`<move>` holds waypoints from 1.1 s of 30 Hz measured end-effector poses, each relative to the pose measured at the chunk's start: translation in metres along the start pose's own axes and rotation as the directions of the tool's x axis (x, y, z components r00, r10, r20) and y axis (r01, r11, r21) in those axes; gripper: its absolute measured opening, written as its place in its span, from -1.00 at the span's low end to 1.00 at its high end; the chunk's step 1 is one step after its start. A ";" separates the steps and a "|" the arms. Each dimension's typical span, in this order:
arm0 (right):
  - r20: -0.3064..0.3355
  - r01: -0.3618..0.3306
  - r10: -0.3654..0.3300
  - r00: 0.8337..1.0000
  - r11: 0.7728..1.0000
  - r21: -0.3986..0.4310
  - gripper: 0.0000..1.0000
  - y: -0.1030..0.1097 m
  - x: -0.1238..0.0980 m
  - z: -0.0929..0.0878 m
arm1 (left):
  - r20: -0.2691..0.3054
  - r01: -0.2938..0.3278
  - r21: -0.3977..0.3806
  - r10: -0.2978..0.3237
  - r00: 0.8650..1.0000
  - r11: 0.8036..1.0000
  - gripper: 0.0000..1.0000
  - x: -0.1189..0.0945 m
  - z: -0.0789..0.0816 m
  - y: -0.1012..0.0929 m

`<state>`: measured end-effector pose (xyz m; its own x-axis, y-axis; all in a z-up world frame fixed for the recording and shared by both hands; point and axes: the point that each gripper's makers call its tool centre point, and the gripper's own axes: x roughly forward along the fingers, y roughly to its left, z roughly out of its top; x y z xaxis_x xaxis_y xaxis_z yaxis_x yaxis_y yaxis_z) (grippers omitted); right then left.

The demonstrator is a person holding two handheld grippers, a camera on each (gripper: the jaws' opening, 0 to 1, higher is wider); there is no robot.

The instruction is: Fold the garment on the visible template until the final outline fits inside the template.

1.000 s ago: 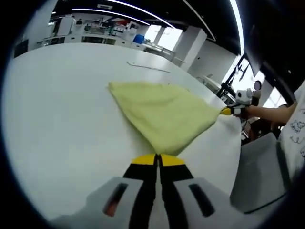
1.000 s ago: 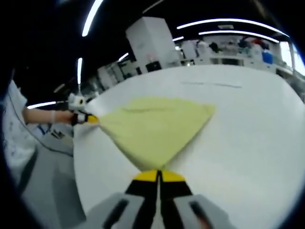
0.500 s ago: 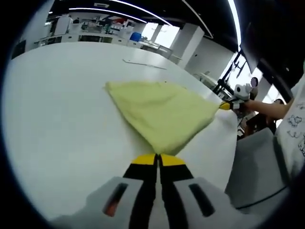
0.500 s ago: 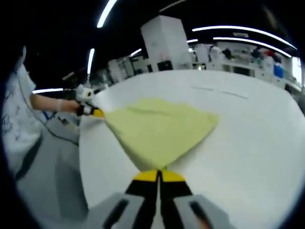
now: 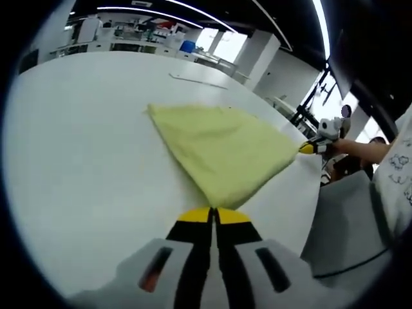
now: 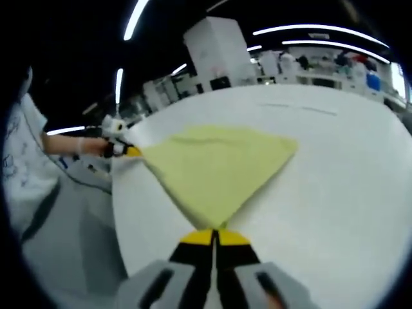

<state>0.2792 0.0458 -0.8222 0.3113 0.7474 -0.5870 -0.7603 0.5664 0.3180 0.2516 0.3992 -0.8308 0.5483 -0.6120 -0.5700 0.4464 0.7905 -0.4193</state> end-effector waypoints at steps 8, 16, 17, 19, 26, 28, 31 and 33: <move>-0.004 0.020 -0.020 1.000 0.999 0.030 -1.00 -0.004 -0.014 -0.004 | 0.000 -0.024 0.034 0.024 1.000 0.999 -0.93 -0.014 -0.002 0.003; 0.076 0.067 -0.069 0.995 0.997 0.037 -0.50 -0.001 -0.035 0.014 | 0.117 -0.007 0.048 0.001 0.993 0.999 -0.43 -0.039 0.029 -0.016; 0.085 0.076 -0.079 0.993 0.996 0.036 -0.42 -0.001 -0.038 0.016 | 0.134 -0.005 0.062 -0.003 0.991 0.998 -0.31 -0.041 0.033 -0.018; 0.099 0.085 -0.088 0.991 0.996 0.031 -0.26 0.001 -0.040 0.021 | 0.147 -0.011 0.073 0.000 0.989 0.997 -0.10 -0.043 0.038 -0.029; 0.145 0.126 -0.126 0.981 0.992 0.009 0.52 0.014 -0.044 0.036 | 0.167 -0.079 0.162 0.052 0.985 0.984 0.66 -0.046 0.044 -0.035; 0.136 0.146 -0.146 0.980 0.989 0.011 0.84 0.016 -0.044 0.033 | 0.167 -0.096 0.139 0.072 0.983 0.986 0.83 -0.047 0.043 -0.035; 0.128 0.157 -0.158 0.979 0.987 0.017 0.99 0.018 -0.044 0.027 | 0.171 -0.105 0.121 0.083 0.982 0.987 0.98 -0.049 0.043 -0.035; 0.124 0.157 -0.160 0.979 0.987 0.036 0.99 0.020 -0.045 0.020 | 0.155 -0.100 0.125 0.080 0.985 0.987 0.99 -0.049 0.041 -0.036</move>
<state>0.2616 0.0301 -0.7744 0.4975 0.6841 -0.5334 -0.6811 0.6888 0.2483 0.2377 0.4000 -0.7591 0.6850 -0.5433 -0.4853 0.4747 0.8382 -0.2685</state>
